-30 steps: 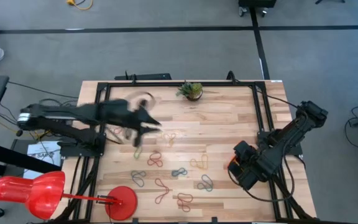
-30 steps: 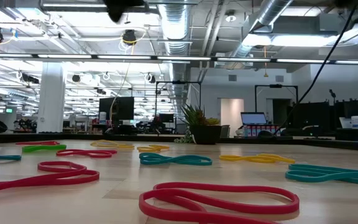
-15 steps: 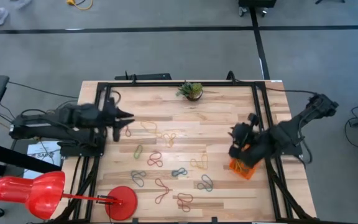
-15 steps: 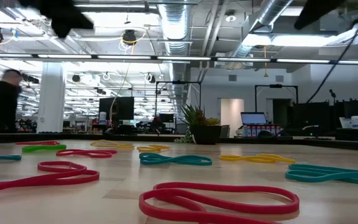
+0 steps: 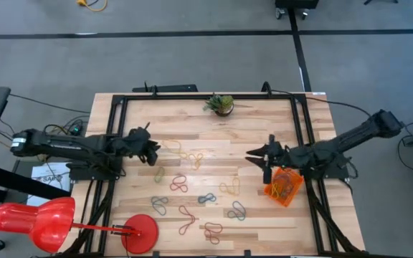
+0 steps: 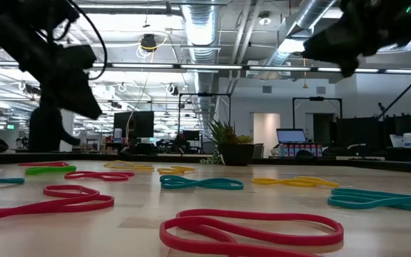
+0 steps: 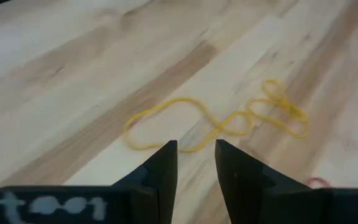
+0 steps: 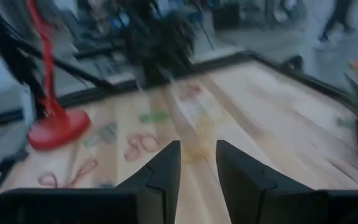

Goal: Pick and place rubber bands into bin
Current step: Put the yellow rubber band into the orange basket

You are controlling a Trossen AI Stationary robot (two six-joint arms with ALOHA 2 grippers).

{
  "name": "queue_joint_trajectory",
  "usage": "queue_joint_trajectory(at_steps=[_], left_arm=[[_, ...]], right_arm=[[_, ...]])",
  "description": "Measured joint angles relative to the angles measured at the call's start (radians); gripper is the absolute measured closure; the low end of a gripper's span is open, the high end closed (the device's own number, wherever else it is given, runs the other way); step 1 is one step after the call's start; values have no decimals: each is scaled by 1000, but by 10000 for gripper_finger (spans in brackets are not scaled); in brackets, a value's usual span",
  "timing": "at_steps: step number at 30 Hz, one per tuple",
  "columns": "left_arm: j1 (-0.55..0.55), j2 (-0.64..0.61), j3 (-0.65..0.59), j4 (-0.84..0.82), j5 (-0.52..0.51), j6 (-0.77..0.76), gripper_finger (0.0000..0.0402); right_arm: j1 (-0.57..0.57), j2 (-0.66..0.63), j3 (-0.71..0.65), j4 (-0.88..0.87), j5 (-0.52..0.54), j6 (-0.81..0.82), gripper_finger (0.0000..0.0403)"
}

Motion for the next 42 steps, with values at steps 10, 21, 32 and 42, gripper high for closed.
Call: queue_joint_trajectory(at_steps=[10, 21, 32, 42], left_arm=[[-1, 421, 0, 665, 167, 170, 304], [-5, 927, 176, 819, 233, 165, 304], [-6, 1034, 286, 827, 283, 122, 304], [-5, 1030, 287, 764, 278, 166, 372]], right_arm=[[-127, 253, -23, 225, -43, 9, 305], [-236, 306, 128, 215, -44, -114, 305], [-261, 307, 136, 164, -44, -176, 305], [-273, 307, 137, 164, -147, -174, 305]])
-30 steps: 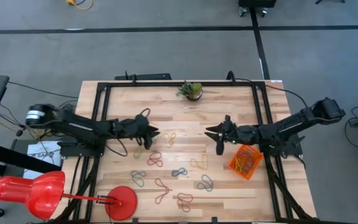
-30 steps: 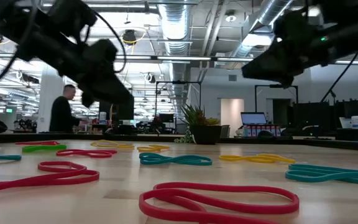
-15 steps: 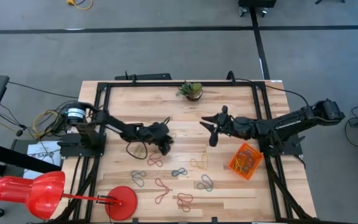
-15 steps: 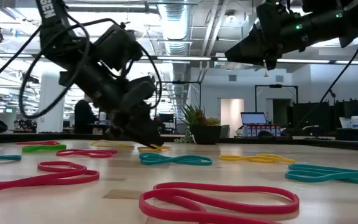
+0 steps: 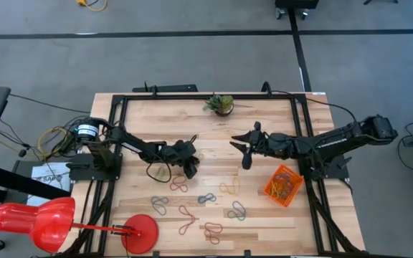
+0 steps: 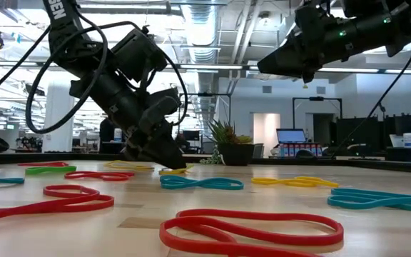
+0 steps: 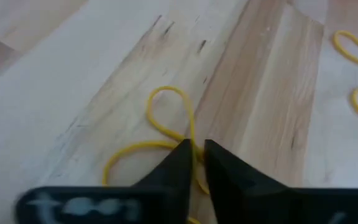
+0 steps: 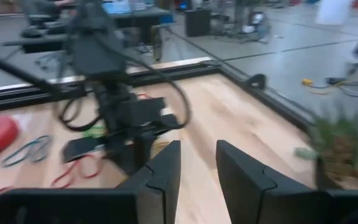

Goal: Pick and place rubber bands into bin
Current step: Put the yellow rubber band into the orange basket

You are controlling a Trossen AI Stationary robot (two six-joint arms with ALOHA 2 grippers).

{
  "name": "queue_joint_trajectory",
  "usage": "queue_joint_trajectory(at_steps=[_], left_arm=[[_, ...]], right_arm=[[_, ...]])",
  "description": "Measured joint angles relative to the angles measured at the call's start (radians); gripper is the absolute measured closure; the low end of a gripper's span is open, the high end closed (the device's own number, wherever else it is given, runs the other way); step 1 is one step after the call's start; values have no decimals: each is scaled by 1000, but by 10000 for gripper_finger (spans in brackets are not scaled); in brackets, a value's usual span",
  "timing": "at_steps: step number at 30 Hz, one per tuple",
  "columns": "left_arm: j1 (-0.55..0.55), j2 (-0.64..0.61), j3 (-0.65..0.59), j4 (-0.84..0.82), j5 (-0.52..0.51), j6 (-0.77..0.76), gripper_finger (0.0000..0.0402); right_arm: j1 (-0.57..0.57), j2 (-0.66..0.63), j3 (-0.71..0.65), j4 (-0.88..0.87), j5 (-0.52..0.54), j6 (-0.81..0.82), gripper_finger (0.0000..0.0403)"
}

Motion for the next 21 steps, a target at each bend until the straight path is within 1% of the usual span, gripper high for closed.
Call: queue_joint_trajectory(at_steps=[2, 6, 9, 12, 16, 18, 21], left_arm=[[0, -3, -3, 37, 7, 28, 394], [5, -44, -2, 117, 35, 73, 400], [8, -90, -2, 170, 59, 107, 401], [7, -154, -2, 228, 90, 137, 401], [8, -227, -2, 242, 88, 164, 401], [8, -256, -2, 236, 87, 172, 401], [7, -272, -2, 236, 90, 176, 401]], right_arm=[[0, 0, 0, 0, -58, 0, 305], [0, 9, 0, 0, -159, 0, 305], [0, 16, 0, -6, -170, 0, 305], [-4, 50, 0, 1, -167, 0, 305], [-19, 132, 2, 143, -174, -3, 305], [-31, 179, 17, 189, -196, -22, 305], [-46, 238, 73, 199, -267, -35, 305]])
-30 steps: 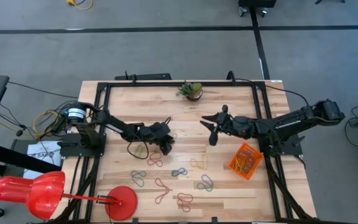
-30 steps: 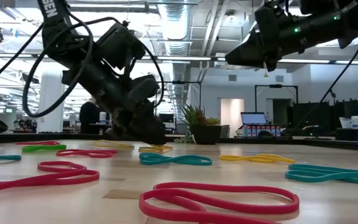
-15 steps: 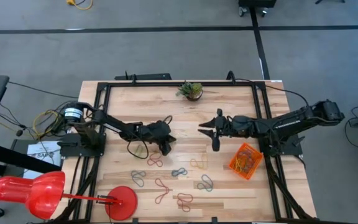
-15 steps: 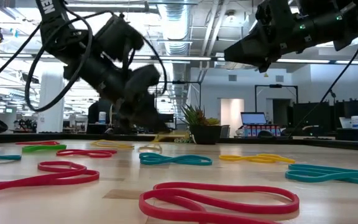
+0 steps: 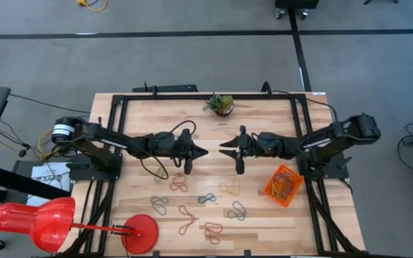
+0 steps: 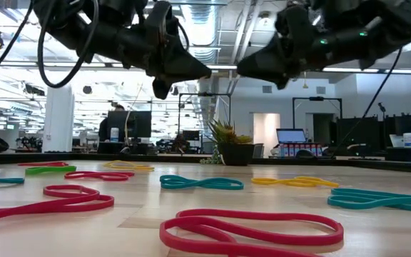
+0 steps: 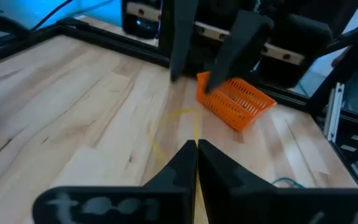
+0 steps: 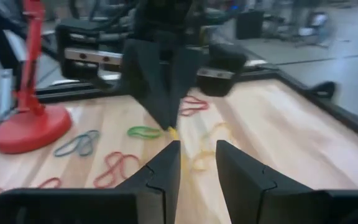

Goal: Pick and place rubber bands into bin
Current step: Put the yellow rubber band into the orange basket

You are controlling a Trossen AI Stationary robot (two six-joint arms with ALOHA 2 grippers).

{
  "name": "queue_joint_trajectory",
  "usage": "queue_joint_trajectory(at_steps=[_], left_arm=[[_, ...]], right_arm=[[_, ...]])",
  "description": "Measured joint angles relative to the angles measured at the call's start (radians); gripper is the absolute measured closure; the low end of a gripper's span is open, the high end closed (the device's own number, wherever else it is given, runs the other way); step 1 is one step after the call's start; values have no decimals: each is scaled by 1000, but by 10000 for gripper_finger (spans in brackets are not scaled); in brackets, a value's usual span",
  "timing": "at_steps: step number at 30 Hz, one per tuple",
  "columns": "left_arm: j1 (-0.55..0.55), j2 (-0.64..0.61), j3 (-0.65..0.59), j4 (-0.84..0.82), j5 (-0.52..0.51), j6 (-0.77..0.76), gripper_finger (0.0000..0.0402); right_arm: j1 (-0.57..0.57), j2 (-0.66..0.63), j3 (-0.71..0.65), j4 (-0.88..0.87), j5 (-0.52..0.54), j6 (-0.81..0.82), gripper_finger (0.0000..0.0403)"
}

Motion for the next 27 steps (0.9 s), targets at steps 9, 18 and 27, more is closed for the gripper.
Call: queue_joint_trajectory(at_steps=[9, 18, 27], left_arm=[[0, -6, 0, 9, 86, -2, 401], [0, -11, 0, 8, 81, 0, 401], [3, -11, 0, -7, 22, 12, 401]], right_arm=[[-8, 169, 165, -93, -94, -94, 305], [-14, 196, 223, -154, -127, -97, 305], [-4, 187, 223, -174, -128, -97, 305]])
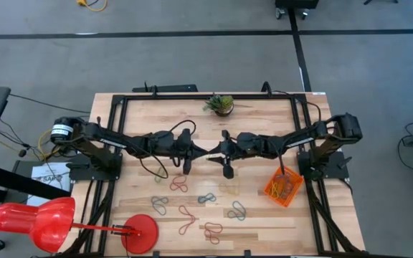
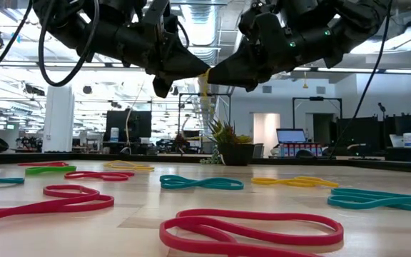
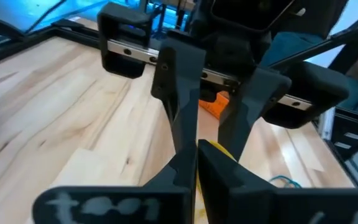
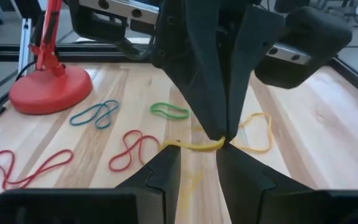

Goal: Pick and place rubber bands into bin
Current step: Put the yellow rubber band into the orange basket

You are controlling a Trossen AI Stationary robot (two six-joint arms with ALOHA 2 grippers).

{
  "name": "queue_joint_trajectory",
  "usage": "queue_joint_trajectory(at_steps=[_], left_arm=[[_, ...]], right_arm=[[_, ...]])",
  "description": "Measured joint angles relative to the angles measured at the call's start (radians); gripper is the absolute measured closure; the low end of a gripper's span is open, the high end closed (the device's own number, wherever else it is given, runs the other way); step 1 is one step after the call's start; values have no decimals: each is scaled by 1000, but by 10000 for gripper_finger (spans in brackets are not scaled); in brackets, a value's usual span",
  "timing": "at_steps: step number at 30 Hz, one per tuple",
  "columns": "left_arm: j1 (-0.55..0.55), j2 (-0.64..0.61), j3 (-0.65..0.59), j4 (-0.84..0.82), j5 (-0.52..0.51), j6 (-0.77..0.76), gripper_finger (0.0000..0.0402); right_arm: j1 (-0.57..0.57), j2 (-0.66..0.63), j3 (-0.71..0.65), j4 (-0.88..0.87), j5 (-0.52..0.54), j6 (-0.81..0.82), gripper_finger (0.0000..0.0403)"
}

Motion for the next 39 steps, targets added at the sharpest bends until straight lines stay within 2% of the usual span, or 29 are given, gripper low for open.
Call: queue_joint_trajectory(at_steps=[22, 27, 31, 39], left_arm=[[5, 0, 0, 3, 2, 9, 401], [5, -10, 0, 1, 58, 10, 401], [5, -39, 2, -53, 60, 24, 401], [5, -88, 2, -200, -7, 34, 401]], right_arm=[[-4, 0, -1, -23, 1, 9, 305], [-26, 0, -2, -32, 2, 33, 305], [-47, 0, -2, -67, 4, 60, 305], [-55, 0, -2, -76, 3, 80, 305]])
